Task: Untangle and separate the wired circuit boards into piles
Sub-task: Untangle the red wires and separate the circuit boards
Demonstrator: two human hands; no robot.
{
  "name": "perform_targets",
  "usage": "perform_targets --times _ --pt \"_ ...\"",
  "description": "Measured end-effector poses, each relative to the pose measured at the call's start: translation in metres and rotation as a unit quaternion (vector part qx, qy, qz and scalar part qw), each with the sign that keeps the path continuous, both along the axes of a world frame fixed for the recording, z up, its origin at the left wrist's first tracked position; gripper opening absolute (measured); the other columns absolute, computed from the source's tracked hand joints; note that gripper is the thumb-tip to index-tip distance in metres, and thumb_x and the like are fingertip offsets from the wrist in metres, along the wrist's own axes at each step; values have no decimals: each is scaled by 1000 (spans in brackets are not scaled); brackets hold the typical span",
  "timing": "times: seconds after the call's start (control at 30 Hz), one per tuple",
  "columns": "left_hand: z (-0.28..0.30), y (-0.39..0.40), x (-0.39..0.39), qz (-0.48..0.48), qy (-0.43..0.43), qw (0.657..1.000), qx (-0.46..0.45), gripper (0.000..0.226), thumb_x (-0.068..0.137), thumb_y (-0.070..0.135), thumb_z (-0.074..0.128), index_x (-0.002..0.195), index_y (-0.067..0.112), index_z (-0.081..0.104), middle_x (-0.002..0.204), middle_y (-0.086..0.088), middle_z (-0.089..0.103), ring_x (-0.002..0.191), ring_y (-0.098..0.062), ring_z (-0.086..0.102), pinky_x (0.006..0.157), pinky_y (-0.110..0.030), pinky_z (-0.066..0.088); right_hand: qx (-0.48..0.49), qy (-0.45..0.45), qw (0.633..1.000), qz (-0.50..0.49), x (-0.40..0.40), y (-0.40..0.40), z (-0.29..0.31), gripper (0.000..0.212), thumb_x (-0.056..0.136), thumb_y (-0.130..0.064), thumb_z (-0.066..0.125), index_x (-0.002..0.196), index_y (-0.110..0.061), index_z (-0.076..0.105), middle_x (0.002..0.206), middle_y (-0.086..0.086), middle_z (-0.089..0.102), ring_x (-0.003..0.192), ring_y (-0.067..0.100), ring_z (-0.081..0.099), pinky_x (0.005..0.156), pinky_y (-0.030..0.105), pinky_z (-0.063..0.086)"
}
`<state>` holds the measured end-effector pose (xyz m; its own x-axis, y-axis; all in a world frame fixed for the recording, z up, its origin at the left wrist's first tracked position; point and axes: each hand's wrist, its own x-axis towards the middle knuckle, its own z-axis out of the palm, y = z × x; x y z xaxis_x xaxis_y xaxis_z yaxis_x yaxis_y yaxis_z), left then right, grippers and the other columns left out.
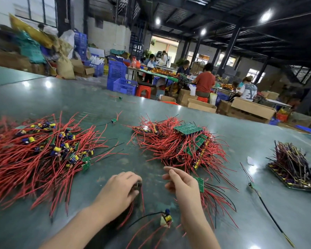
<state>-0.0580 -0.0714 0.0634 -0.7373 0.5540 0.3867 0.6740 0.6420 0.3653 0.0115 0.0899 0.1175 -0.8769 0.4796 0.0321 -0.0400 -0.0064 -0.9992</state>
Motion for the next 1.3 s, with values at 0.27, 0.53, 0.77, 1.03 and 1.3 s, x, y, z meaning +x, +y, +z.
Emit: perform_targets --times 0.27,0.53,0.77,1.03,1.3 --pt "10 5 2 23 -199 954 223 13 83 9 67 92 18 71 89 5 67 79 -7 59 73 -10 42 109 -20 993 41 -1 3 -4 24 91 -2 54 86 -17 72 66 -4 70 50 3 54 54 14 44" --pt "25 8 13 -86 -571 630 519 12 66 4 65 74 0 74 74 -15 68 62 -19 68 59 -24 57 190 26 975 115 0 5 -2 32 78 -3 71 91 -32 71 87 -8 71 66 -5 58 66 11 45" --pt "23 12 17 -116 -592 646 467 16 70 9 66 82 1 75 79 -14 69 64 -16 67 59 -22 55 340 93 930 104 0 -9 -6 14 74 -14 78 84 -23 76 85 -6 63 71 4 55 65 16 43" --pt "23 10 17 -107 -611 629 469 23 64 2 71 87 -3 73 84 -17 67 66 -18 67 64 -24 57 382 118 915 49 -1 -9 -13 12 78 -7 72 81 -19 74 74 -19 62 73 -3 55 65 9 38" --pt "26 13 28 -136 -576 710 382 24 71 -17 64 90 -3 69 81 -15 69 64 -15 64 58 -21 52 360 111 926 5 -4 -13 -17 18 85 -4 61 79 -17 72 77 -6 65 74 7 60 69 14 43"
